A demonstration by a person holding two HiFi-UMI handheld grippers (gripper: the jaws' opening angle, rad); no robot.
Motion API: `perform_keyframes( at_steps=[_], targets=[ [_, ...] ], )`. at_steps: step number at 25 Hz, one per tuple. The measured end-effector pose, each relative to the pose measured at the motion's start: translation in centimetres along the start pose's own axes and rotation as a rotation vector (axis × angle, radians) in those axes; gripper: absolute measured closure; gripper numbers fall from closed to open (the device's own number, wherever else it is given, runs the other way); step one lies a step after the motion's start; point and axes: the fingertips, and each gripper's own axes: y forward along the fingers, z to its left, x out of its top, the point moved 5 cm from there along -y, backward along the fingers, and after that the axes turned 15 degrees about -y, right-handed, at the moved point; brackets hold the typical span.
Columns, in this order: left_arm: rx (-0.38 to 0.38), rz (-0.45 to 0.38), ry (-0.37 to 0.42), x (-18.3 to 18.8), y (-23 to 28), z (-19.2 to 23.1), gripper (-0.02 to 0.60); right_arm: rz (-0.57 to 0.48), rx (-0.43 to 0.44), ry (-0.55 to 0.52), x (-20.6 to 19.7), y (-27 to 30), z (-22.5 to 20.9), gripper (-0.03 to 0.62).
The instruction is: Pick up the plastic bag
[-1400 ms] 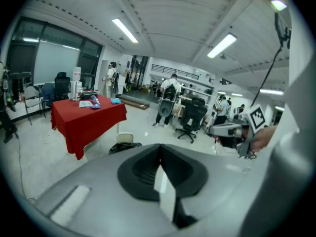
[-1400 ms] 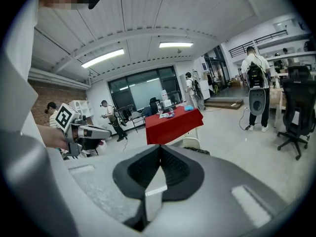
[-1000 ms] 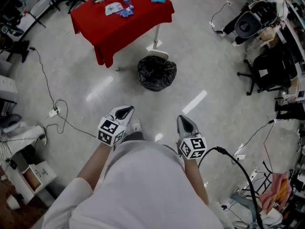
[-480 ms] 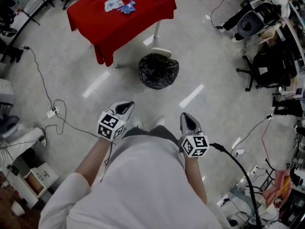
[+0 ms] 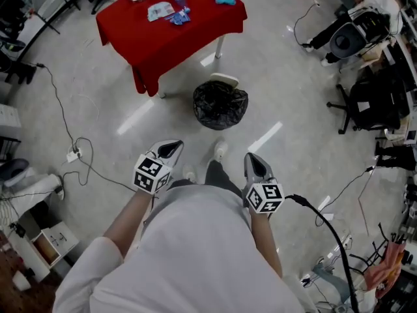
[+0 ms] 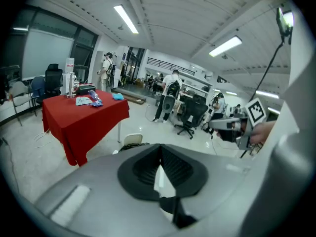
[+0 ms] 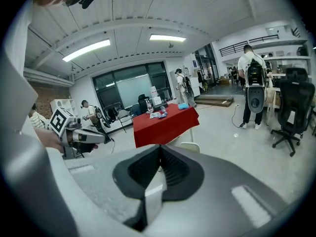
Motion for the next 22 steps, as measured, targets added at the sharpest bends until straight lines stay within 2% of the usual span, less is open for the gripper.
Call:
perform_keyframes(
  at_steps=[6, 15, 22],
  targets=[
    [0.042, -0.018, -0.021, 2.1, 1.9, 0.4, 0.578, -0.013, 0.043, -0.005, 1.5, 3.0, -2.8, 0.592],
    [0.076, -0.012, -0.039, 5.8, 8.0, 0.1, 0.578, 0.027, 0.115, -0.001, 1.8, 7.4, -8.5, 0.592],
    [0.12, -0.012, -0.05, 8.2, 13.0, -0.3, 0.578, 0.062, 0.197, -0.054, 2.2, 10.8, -12.8, 0.592]
  ],
)
